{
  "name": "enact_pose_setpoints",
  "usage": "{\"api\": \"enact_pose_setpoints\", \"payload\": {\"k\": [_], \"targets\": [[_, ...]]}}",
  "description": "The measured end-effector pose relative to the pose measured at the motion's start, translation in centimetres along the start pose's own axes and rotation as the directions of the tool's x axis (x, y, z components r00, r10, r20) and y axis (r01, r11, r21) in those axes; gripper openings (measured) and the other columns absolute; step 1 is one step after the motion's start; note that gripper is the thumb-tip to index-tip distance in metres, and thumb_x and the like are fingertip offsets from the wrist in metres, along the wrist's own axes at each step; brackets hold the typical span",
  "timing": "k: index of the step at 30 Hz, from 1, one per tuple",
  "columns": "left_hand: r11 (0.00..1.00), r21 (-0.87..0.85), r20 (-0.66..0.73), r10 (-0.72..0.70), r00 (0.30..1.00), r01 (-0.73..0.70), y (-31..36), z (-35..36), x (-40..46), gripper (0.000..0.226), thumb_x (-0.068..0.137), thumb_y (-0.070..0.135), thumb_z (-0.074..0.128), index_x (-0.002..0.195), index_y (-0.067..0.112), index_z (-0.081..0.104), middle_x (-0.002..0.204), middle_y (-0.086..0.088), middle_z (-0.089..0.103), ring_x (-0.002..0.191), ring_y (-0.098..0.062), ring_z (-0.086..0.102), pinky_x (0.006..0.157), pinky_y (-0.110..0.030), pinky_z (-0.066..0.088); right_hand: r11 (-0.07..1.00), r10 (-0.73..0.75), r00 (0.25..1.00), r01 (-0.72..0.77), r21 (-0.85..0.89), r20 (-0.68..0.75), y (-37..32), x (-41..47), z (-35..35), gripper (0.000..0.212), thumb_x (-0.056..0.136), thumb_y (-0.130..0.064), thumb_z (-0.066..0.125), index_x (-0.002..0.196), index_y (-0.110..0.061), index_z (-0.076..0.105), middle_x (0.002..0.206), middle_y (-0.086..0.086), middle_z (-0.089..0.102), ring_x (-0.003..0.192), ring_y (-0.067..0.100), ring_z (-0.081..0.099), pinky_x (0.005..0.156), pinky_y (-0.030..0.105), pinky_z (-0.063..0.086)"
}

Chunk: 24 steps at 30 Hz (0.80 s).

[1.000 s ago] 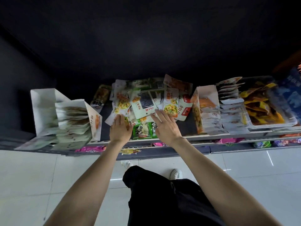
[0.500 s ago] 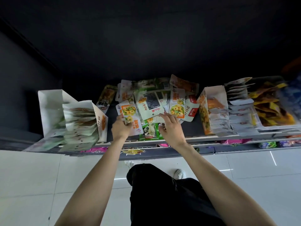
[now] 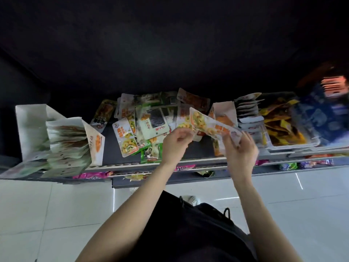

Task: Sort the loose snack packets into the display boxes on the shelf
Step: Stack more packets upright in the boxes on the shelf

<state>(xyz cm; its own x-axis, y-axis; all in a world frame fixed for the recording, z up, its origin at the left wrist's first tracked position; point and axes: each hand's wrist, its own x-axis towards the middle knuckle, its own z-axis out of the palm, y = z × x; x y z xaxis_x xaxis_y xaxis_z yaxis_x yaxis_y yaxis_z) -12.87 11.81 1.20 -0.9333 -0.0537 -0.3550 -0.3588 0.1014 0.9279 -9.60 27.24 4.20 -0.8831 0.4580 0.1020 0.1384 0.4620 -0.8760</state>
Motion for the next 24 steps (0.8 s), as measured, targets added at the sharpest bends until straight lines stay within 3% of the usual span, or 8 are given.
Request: {"api": "enact_pose_setpoints", "payload": {"k": [3,5,9,13,15,18,21,24], "targets": [[0.993,0.114,0.040,0.030,0.999,-0.034,0.4,2.3,3.1,0.021,0.089,0.027,0.064,0.109,0.019,0.061,0.103,0.000,0.069,0.079,-0.017,0.065,0.078,-0.035,0.053,0.905,-0.311,0.950,0.291,-0.310,-0.015,0.8,3.0,-3.2,0.016,0.092,-0.013,0.058,0.084,-0.001,0.064,0.068,-0.011,0.050,0.051,0.005,0.040,0.046,0.007,0.027],[0.975,0.214,0.105,0.043,0.994,-0.065,0.7,4.1,4.7,0.038,0.090,0.031,0.063,0.124,0.018,0.054,0.116,0.000,0.066,0.092,-0.017,0.065,0.087,-0.035,0.052,0.870,-0.347,0.938,0.330,-0.367,0.021,1.6,4.6,-4.0,0.017,0.094,-0.015,0.055,0.087,-0.002,0.063,0.054,-0.010,0.043,0.040,0.006,0.034,0.040,0.016,0.023],[0.944,0.312,0.163,0.060,0.985,-0.109,0.7,6.8,6.5,0.059,0.088,0.034,0.064,0.140,0.018,0.042,0.131,0.000,0.058,0.110,-0.020,0.061,0.092,-0.037,0.050,0.810,-0.431,0.901,0.411,-0.418,0.052,2.2,7.1,-4.0,0.015,0.091,-0.004,0.056,0.098,-0.005,0.068,0.046,-0.005,0.036,0.035,0.010,0.024,0.041,0.015,0.017],[0.906,0.388,0.181,0.107,0.978,-0.171,0.2,8.4,7.1,0.056,0.088,0.026,0.065,0.139,0.017,0.044,0.132,-0.003,0.057,0.116,-0.021,0.056,0.093,-0.023,0.044,0.628,-0.524,0.833,0.518,-0.580,0.177,2.4,9.2,-2.3,0.020,0.088,-0.009,0.055,0.092,-0.014,0.074,0.039,0.004,0.047,0.028,0.020,0.040,0.038,0.016,0.026],[0.886,0.418,0.170,0.139,0.976,-0.199,0.0,8.7,7.0,0.056,0.087,0.024,0.066,0.139,0.018,0.044,0.132,-0.001,0.057,0.119,-0.019,0.054,0.090,-0.020,0.039,0.469,-0.547,0.782,0.582,-0.664,0.299,2.4,9.8,-1.3,0.017,0.073,-0.005,0.073,0.083,-0.018,0.074,0.039,0.003,0.048,0.028,0.019,0.044,0.036,0.018,0.028],[0.887,0.426,0.146,0.128,0.981,-0.179,-0.2,8.9,7.0,0.058,0.087,0.020,0.066,0.140,0.020,0.042,0.135,-0.001,0.055,0.122,-0.018,0.051,0.093,-0.021,0.037,0.277,-0.548,0.688,0.686,-0.672,0.476,3.4,10.5,-0.3,0.042,0.049,0.004,0.078,0.083,-0.020,0.075,0.058,0.002,0.065,0.052,0.021,0.063,0.050,0.025,0.044],[0.891,0.423,0.132,0.122,0.984,-0.167,-0.4,8.9,7.0,0.056,0.088,0.018,0.063,0.140,0.022,0.042,0.133,0.000,0.056,0.120,-0.017,0.053,0.092,-0.021,0.038,0.222,-0.561,0.627,0.743,-0.631,0.541,5.1,11.3,0.1,0.032,0.069,-0.002,0.064,0.097,-0.016,0.072,0.088,0.005,0.071,0.086,0.027,0.065,0.080,0.038,0.036],[0.893,0.419,0.125,0.125,0.984,-0.166,-0.4,8.9,7.0,0.055,0.090,0.019,0.062,0.141,0.023,0.042,0.133,0.001,0.056,0.119,-0.017,0.053,0.089,-0.018,0.038,0.226,-0.594,0.607,0.756,-0.615,0.528,5.4,11.2,-0.3,0.031,0.067,0.002,0.059,0.087,-0.017,0.072,0.081,0.003,0.067,0.073,0.027,0.061,0.078,0.037,0.032]]}}
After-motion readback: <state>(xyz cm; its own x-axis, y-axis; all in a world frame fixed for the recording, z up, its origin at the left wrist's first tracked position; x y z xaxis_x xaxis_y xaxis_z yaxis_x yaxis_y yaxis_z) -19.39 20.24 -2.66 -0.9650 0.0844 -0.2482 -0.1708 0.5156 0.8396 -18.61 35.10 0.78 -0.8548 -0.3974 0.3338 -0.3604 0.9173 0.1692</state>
